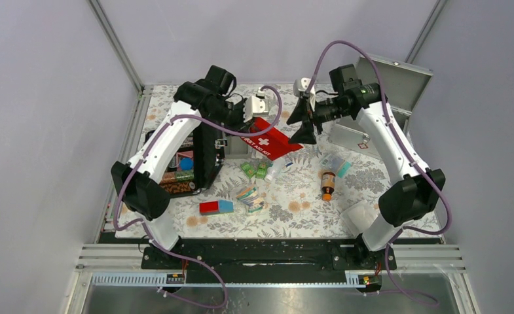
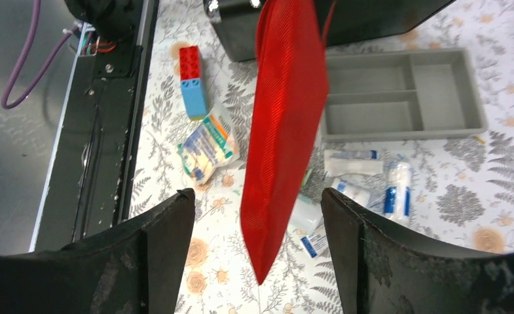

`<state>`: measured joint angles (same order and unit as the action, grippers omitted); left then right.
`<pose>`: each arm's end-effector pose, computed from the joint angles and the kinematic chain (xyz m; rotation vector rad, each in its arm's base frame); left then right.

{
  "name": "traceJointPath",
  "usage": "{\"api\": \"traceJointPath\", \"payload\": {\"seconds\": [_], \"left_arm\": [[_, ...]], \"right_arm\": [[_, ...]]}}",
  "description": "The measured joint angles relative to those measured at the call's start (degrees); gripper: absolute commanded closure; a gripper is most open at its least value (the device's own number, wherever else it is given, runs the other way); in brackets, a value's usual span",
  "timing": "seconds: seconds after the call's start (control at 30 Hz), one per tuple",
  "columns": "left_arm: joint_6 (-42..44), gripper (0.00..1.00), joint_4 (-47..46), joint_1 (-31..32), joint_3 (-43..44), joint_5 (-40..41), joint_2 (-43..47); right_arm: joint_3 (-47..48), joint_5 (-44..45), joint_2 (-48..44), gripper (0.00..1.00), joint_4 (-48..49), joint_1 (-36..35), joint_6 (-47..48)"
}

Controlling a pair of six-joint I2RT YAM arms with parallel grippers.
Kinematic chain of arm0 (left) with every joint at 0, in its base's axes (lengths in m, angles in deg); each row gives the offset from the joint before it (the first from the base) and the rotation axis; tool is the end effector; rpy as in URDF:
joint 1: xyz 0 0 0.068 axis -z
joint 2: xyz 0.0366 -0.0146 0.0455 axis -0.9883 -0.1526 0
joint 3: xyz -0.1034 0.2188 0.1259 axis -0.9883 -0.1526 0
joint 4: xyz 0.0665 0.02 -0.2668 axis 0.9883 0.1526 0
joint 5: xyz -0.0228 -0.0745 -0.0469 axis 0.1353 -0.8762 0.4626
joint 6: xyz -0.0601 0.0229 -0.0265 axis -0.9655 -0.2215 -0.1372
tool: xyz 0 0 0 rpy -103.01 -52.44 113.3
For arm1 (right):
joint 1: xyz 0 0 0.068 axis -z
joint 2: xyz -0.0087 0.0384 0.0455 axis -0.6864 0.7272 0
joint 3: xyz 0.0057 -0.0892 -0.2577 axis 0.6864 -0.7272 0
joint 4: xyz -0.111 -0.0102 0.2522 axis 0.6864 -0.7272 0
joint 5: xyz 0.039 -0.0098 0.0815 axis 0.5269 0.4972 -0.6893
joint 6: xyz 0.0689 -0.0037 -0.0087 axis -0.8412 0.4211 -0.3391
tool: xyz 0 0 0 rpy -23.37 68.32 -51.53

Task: Organize the medicine kit
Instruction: Adjust the medicine pouch.

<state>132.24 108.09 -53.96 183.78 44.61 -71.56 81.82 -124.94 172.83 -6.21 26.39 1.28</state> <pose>0.3220 -0.2037 0.3637 1.6966 1.7207 -0.6340 0.3309 0.1535 0.3823 -1.5128 1.3950 0.9457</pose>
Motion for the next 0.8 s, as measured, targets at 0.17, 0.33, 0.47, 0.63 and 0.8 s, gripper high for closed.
{"api": "traceJointPath", "payload": {"seconds": [0.17, 0.33, 0.47, 0.63, 0.8], "left_arm": [[1.4, 1.00, 0.0, 0.2, 0.0, 2.5, 0.3], [2.0, 1.00, -0.1, 0.5, 0.0, 2.1, 0.3], [2.4, 1.00, -0.1, 0.8, 0.0, 1.1, 0.3], [2.1, 0.94, -0.1, 0.9, 0.1, 0.3, 0.4], [-2.0, 0.92, -0.8, 0.9, 1.8, 0.3, 0.4]], "right_arm": [[-4.2, 0.8, -0.2, 0.23, -1.6, -1.0, 1.7], [-7.6, 2.4, -0.2, 0.26, 1.2, -2.8, -0.2], [-8.2, 3.5, -0.2, 0.33, 4.3, -3.9, -3.5], [-8.2, 4.3, -0.2, 0.52, 7.6, -4.7, -6.6], [-8.6, 5.0, -0.2, 0.66, 10.5, -5.3, -9.7]]}}
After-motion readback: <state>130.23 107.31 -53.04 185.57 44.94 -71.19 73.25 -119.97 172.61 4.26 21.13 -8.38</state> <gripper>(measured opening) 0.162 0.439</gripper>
